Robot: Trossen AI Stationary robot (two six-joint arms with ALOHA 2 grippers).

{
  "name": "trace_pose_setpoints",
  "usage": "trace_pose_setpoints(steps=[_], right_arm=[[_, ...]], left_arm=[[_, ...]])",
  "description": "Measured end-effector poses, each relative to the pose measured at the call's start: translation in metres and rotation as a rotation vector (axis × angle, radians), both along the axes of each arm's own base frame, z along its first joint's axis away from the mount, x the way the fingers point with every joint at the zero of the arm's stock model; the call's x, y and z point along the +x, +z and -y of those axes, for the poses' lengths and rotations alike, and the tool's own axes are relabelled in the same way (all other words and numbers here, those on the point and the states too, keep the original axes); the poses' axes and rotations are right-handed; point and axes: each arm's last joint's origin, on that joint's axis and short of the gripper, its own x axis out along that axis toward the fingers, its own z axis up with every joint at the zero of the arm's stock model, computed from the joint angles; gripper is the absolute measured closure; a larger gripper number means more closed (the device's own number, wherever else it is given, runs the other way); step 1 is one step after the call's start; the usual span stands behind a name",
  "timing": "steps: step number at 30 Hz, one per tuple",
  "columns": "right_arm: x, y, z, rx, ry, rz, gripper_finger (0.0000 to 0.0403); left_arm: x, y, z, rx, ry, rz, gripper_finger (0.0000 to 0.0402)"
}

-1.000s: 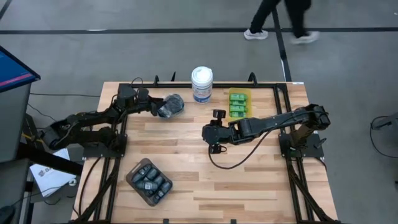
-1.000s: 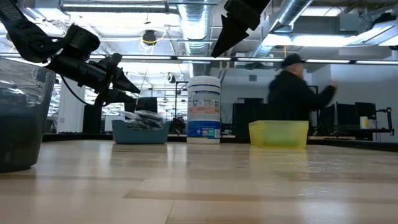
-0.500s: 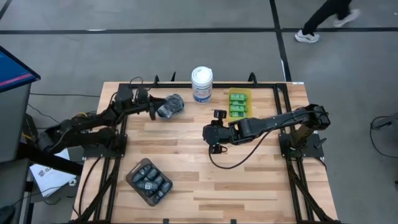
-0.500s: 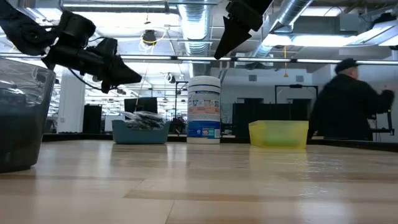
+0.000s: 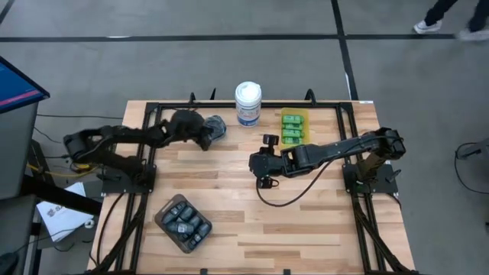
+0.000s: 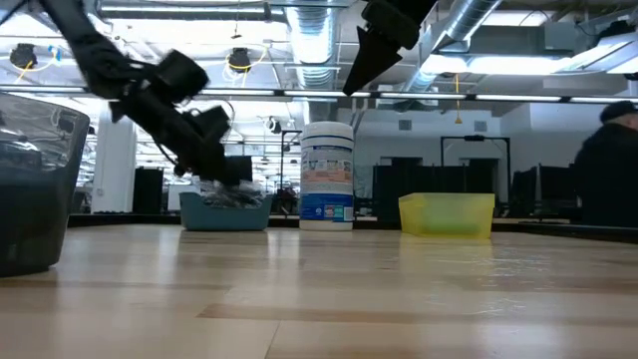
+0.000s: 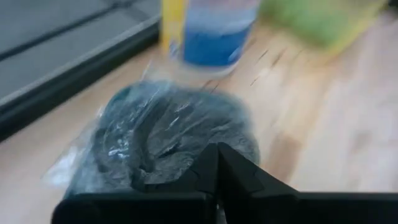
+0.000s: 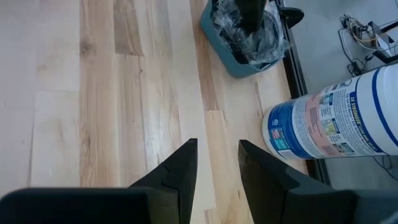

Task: Pick & Place Travel size toiletries
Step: Put the black hairbrush into the blue bin

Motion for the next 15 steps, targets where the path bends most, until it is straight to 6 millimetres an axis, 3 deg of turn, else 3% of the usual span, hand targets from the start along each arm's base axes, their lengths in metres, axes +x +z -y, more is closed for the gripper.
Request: trace_pose_setpoints(steps=[6, 15], right_arm=[[0.0, 0.0, 0.0, 0.006, -0.007, 0.002, 0.0295], [0.0, 0.0, 0.0, 0.006, -0.006, 0.002, 0.0295]], left_arm=[[0.011, -0.015, -0.009, -0.047, 0.069, -0.164, 0.0402], [0.011, -0.017, -0.009, -0.047, 0.08, -0.18, 0.0401]])
